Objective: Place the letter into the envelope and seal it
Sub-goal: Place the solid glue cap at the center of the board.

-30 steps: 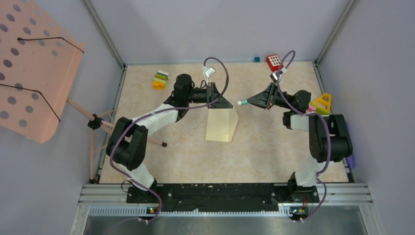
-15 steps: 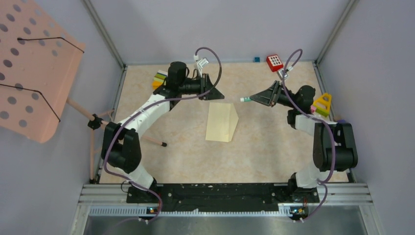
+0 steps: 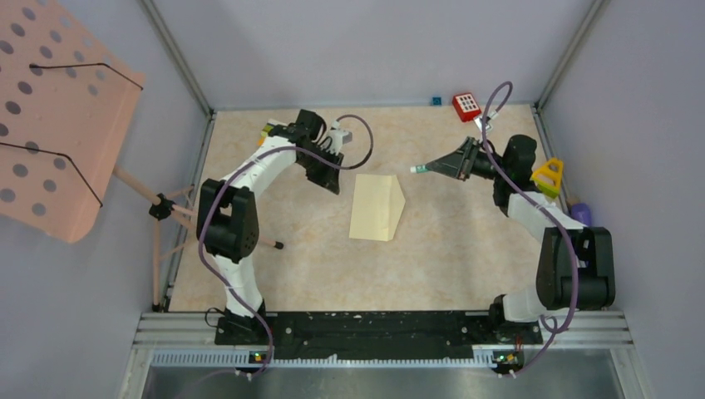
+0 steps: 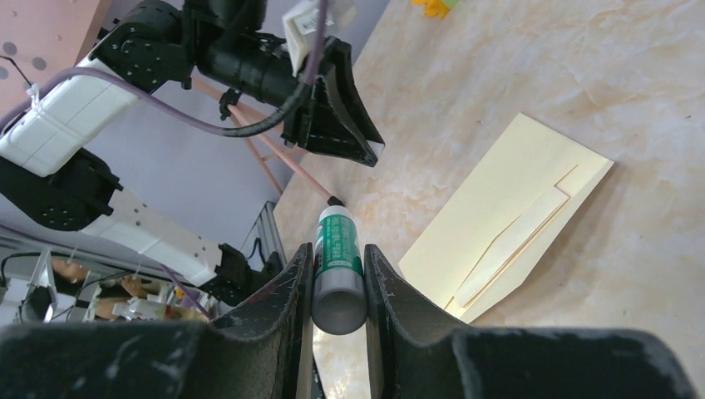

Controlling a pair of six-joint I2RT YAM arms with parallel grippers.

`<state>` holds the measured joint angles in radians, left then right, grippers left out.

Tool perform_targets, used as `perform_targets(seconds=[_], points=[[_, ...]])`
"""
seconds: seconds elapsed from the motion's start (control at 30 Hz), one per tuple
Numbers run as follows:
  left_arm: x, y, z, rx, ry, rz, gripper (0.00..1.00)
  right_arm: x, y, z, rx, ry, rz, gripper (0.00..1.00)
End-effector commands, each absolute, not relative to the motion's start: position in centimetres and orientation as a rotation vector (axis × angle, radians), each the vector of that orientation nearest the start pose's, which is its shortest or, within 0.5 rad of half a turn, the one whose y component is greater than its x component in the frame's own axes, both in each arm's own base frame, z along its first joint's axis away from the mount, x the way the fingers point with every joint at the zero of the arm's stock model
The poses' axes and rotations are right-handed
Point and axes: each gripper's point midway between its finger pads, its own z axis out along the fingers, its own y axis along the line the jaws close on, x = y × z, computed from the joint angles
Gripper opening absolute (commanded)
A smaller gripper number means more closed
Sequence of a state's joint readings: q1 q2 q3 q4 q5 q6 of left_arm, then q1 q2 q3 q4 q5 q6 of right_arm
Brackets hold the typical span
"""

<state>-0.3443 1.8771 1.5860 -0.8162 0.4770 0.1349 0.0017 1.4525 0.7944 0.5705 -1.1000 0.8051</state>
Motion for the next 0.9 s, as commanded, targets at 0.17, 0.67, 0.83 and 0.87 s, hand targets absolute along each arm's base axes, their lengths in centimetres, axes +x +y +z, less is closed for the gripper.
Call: perform_targets(seconds=[0.17,0.67,0.83,0.87], points=[[35.3,-12.9,6.2,0.907,2.828,-0.327,0.00,34.1,17.1,26.2,-0.302,1.751,1.428,0.00],[34.8,-10.4,1.8,0.882,2.956,-0.193,0.07,33.7,17.2,26.5,-0.315,1.738,1.442,0.00],[34.8,-10.2,1.4,0.871,2.960,-0.172,0.26,33.6,17.2,26.7,-0.318,1.732,1.446,0.00],[34.8,-10.2,1.3,0.867,2.961,-0.172,0.29,33.6,17.2,26.7,-0.317,1.733,1.447,0.00]])
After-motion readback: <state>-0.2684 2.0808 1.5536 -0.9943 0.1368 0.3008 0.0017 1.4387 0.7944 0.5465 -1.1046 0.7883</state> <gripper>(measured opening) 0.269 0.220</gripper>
